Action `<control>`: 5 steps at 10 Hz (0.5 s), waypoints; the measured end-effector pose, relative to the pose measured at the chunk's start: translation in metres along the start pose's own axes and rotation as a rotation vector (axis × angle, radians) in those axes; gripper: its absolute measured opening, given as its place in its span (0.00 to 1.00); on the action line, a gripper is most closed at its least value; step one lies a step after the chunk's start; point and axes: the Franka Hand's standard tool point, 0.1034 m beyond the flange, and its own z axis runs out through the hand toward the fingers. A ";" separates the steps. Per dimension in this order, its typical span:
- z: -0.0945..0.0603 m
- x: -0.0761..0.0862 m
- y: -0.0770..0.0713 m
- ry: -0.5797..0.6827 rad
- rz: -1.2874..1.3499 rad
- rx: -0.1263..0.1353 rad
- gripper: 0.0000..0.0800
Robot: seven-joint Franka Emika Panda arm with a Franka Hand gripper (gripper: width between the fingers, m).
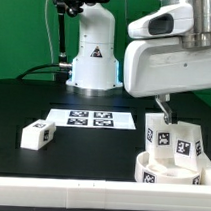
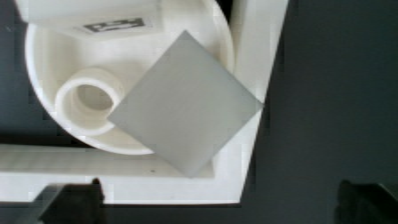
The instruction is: Assemble stool
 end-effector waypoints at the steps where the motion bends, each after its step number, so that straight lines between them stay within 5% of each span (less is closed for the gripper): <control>1: 0.000 0.000 0.000 -0.001 -0.041 -0.006 0.81; 5: 0.011 -0.001 -0.015 -0.005 -0.434 -0.088 0.81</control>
Offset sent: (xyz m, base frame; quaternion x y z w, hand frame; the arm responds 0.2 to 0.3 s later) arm 0.0003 0.0204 -0.0078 -0.0777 0.0039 -0.3191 0.9445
